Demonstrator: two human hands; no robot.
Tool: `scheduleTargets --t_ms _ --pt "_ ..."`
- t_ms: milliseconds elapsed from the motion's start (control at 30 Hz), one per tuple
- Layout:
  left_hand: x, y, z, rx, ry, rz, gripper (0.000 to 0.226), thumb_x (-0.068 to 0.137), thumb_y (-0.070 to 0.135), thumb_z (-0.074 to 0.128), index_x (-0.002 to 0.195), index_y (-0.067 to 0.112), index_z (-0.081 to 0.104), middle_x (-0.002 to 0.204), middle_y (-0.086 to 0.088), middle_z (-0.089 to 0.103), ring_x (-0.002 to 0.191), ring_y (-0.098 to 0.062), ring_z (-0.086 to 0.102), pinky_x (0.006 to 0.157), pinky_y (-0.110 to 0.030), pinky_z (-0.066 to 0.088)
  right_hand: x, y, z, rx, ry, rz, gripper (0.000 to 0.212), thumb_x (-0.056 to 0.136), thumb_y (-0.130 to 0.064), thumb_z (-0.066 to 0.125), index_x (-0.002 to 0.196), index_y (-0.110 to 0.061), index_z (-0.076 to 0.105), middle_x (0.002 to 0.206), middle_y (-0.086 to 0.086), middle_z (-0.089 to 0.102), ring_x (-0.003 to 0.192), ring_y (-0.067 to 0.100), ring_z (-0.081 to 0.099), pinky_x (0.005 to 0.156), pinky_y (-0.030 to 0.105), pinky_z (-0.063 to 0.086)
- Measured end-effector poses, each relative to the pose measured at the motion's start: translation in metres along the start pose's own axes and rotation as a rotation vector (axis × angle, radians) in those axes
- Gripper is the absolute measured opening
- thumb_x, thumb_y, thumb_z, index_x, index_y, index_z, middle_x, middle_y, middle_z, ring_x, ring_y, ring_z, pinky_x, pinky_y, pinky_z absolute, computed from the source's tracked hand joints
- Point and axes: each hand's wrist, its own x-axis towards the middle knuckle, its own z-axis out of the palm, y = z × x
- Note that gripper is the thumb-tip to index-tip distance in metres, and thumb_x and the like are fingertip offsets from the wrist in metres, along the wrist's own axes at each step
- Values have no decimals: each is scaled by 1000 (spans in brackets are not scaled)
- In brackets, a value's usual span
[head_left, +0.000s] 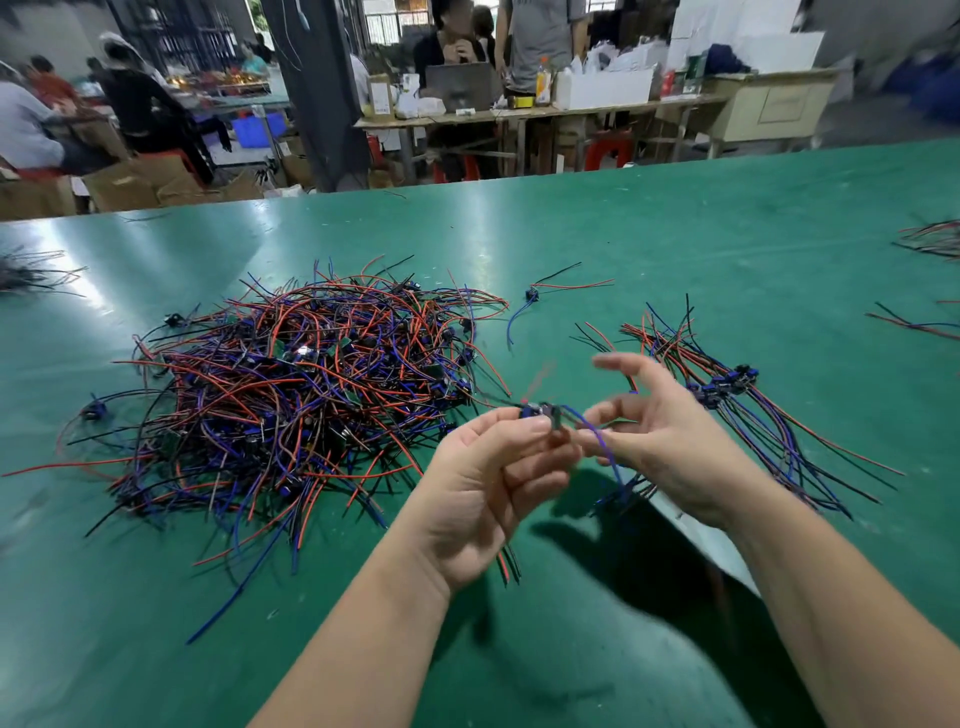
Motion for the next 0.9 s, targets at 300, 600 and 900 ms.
scheduleTargets --t_ms 300,600,900 --pt "5 -13 0 235 132 94 19 51 20 85 58 30 70 63 11 64 53 -1 57 47 -16 46 -7 -4 22 320 -32 -99 22 58 -16 73 79 -14 77 66 0 67 55 9 59 57 16 49" --pt "7 -16 2 155 -27 330 50 82 -12 53 92 32 74 95 4 72 80 -8 66 69 -21 55 -5 -15 18 643 85 93 13 68 -19 65 61 -14 74 58 -2 62 43 4 52 44 15 47" --pt "-6 3 -5 -160 -304 -85 39 60 24 54 82 3 78 80 -18 73 77 -28 73 64 -33 59 -3 -15 14 714 48 128 11 64 -17 67 70 -10 73 57 -2 54 46 5 44 44 11 34"
